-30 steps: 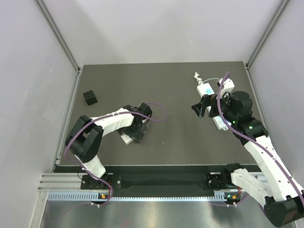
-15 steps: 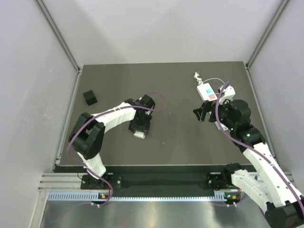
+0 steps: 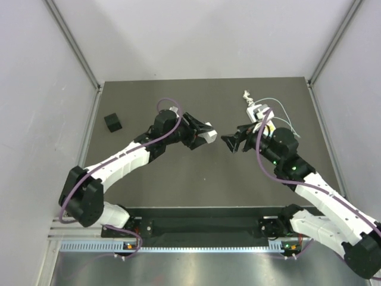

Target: Insert the plug

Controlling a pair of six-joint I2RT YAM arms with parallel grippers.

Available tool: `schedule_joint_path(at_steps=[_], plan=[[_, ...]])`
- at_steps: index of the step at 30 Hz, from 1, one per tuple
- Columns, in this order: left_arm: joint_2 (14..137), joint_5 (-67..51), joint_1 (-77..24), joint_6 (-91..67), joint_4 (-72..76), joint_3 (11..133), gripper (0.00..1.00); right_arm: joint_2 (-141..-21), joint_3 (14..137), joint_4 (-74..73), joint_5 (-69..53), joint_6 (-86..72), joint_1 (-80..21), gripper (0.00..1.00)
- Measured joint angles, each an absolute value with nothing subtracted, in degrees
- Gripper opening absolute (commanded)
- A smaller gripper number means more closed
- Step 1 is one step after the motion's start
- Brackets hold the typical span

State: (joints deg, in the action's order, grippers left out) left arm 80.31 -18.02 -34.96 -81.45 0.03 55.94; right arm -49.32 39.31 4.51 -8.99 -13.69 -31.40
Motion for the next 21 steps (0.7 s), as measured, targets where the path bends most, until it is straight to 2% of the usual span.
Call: schedule_joint_path(at_steps=[7,10,21], plan=[[85.78,-24.38,-34.96,-95.46,13.04,52.14,0.0,-53.39,39.31,10.44,-3.33,-10.39,-42.19,0.76],[85.78,-25.76,-34.96,-98.41,15.7,51.46,0.0,-54.85,39.18,12.95,0.32,-7.75,-45.15,0.7],[85.62,-27.66,-35.14,-104.27,23.09,48.36,0.0,-62.85,39.44,17.37,7.35,-2.04,-46.78,0.63]])
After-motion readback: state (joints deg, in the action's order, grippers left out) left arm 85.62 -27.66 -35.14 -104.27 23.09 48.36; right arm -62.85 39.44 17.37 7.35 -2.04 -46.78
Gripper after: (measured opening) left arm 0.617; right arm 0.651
